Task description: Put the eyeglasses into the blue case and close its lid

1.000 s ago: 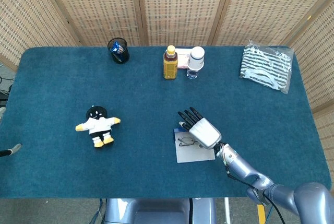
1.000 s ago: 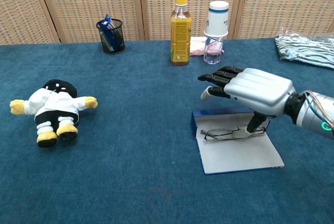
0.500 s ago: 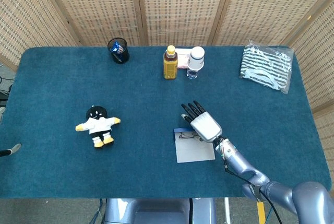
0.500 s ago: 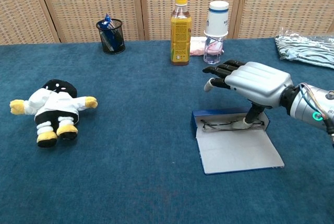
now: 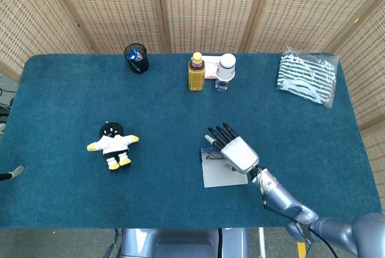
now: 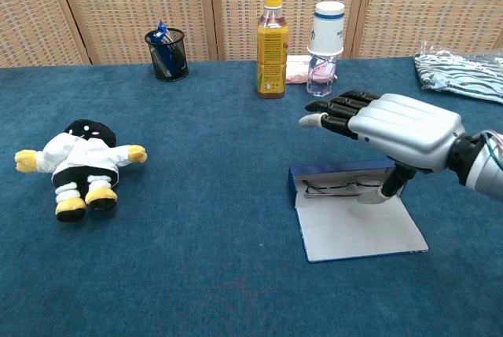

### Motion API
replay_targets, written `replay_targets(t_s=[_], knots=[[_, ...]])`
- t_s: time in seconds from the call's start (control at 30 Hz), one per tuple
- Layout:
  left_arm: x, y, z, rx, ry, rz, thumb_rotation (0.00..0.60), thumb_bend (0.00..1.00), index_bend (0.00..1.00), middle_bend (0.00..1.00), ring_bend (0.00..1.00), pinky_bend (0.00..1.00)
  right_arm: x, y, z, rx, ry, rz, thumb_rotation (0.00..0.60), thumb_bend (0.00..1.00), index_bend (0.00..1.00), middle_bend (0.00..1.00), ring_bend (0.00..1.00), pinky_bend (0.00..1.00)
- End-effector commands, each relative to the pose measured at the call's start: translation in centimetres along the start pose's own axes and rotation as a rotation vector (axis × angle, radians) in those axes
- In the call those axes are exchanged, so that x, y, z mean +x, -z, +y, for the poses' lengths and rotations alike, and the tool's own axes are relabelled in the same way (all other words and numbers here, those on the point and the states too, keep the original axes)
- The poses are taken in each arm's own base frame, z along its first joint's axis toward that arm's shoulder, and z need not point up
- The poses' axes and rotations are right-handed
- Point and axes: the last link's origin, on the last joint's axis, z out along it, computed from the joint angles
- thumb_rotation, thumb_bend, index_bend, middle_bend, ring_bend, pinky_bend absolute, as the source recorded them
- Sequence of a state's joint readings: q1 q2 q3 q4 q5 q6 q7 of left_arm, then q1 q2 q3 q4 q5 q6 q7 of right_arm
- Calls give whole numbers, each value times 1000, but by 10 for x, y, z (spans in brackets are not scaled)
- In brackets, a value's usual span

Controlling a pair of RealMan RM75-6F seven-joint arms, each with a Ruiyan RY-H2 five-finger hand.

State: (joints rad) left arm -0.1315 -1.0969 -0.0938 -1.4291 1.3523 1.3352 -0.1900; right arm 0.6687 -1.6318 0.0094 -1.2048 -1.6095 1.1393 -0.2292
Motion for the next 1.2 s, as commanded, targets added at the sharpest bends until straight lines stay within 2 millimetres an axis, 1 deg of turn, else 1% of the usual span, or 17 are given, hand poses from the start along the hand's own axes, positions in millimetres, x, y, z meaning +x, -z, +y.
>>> replay_targets(t_s=[0.03,0.1,0.17,0.23,0.33,0.7,0.97,1.2], knots=[[0,1,0,-3,2,2,600,0,0,0,0,0,4,23,-9,43,-6,-2,600,32,50,0,0,33],[1,2,0,-5,3,5,600,0,0,0,0,0,4,29,-12,60,-4,-2,600,56,62,0,0,33],[2,3,0,-8,5,9,600,0,0,0,0,0,2,37,-16,82,9,-5,600,100,77,0,0,33],[3,4,0,-10,6,14,600,0,0,0,0,0,-1,43,-19,97,12,-12,600,170,102,0,0,33],[4,5,0,-13,9,20,600,0,0,0,0,0,-5,48,-20,103,10,-22,600,229,120,0,0,33],[4,5,1,-14,10,19,600,0,0,0,0,0,-22,56,-25,99,-10,-66,600,260,136,0,0,33],[3,5,1,-12,9,18,600,0,0,0,0,0,-31,58,-27,85,-32,-80,600,362,140,0,0,33],[3,5,0,-12,9,18,600,0,0,0,0,0,-36,59,-28,88,-32,-87,600,363,141,0,0,33]])
